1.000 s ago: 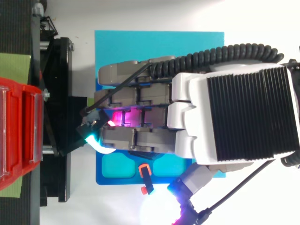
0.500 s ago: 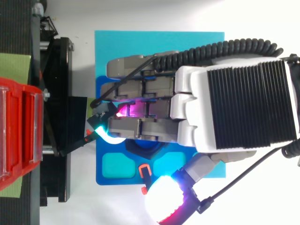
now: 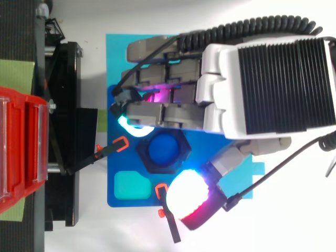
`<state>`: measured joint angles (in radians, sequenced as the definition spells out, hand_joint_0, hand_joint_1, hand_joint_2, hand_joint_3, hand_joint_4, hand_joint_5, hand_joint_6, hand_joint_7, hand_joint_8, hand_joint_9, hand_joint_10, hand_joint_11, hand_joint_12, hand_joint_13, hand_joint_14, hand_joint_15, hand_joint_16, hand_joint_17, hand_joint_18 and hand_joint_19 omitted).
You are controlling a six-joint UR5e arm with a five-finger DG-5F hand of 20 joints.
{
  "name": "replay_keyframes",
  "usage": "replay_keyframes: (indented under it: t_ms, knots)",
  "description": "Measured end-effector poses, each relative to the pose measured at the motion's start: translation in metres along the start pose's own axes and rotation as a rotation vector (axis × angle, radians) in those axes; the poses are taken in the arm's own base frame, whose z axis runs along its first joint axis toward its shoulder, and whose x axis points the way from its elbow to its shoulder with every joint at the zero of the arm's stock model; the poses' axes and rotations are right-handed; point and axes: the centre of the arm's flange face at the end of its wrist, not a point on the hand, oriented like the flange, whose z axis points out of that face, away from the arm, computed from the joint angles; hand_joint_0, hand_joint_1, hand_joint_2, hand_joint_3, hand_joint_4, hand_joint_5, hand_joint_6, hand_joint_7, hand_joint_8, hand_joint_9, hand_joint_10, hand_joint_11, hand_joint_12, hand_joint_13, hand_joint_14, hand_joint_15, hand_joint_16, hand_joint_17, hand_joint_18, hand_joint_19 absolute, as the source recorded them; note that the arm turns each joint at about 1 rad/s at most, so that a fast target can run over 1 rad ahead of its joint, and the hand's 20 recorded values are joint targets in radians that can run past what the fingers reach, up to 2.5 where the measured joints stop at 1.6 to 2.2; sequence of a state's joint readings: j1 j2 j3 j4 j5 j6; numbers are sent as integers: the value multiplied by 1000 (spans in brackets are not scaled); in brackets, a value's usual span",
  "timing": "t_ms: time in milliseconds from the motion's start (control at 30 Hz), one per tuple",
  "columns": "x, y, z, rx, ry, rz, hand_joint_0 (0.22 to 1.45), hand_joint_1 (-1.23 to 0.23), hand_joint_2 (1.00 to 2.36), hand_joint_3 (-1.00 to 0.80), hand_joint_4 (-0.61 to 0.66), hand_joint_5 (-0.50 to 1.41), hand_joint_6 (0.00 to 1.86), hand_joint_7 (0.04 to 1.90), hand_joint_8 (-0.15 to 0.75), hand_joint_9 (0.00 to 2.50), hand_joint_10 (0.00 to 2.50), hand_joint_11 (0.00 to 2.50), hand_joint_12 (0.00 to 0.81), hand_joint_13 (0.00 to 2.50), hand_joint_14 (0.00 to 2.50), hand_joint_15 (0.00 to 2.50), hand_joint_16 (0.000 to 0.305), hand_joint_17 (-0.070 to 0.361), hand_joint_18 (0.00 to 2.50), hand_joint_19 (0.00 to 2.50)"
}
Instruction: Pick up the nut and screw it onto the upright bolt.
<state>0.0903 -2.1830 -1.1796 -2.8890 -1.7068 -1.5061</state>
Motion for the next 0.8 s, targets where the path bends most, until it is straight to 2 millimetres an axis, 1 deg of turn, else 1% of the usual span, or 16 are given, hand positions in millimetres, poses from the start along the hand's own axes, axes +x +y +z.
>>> replay_keyframes:
  t_ms: [67,233,300,367,400,433,533,633,800]
  knots:
    - [0,-5,-2,1,2,-2,513,-117,1000,-500,179,5,503,1327,238,1009,0,0,197,703,0,0,20,45,449,47]
    - [-1,-16,-6,4,5,-9,517,-130,1000,-500,162,32,500,1448,241,1077,0,0,186,755,0,0,18,42,483,55]
    - [-1,-20,-8,4,5,-11,520,-138,1000,-500,153,33,541,1386,241,1140,0,0,170,796,0,0,17,37,525,54]
    - [-1,-23,-9,4,5,-12,521,-139,1000,-500,156,32,541,1394,240,1141,1,0,171,804,0,0,16,37,529,62]
    - [-1,-25,-10,3,5,-12,521,-139,1000,-500,165,32,500,1443,240,1137,0,0,172,804,0,0,16,37,531,55]
    - [-1,-27,-11,3,5,-13,520,-137,1000,-500,179,9,503,1329,241,1118,2,0,178,793,0,0,17,38,523,63]
    - [-2,-31,-13,2,5,-13,517,-132,1000,-500,194,-21,505,1210,237,1081,2,0,186,777,0,0,19,43,506,74]
    - [-3,-33,-13,0,-1,-13,507,-132,1000,-500,240,-72,504,943,208,897,0,0,218,577,0,0,23,52,317,54]
    - [-6,-30,-8,-9,-36,-18,496,-121,1000,-500,199,-120,502,742,193,754,0,0,237,468,0,0,26,58,193,0]
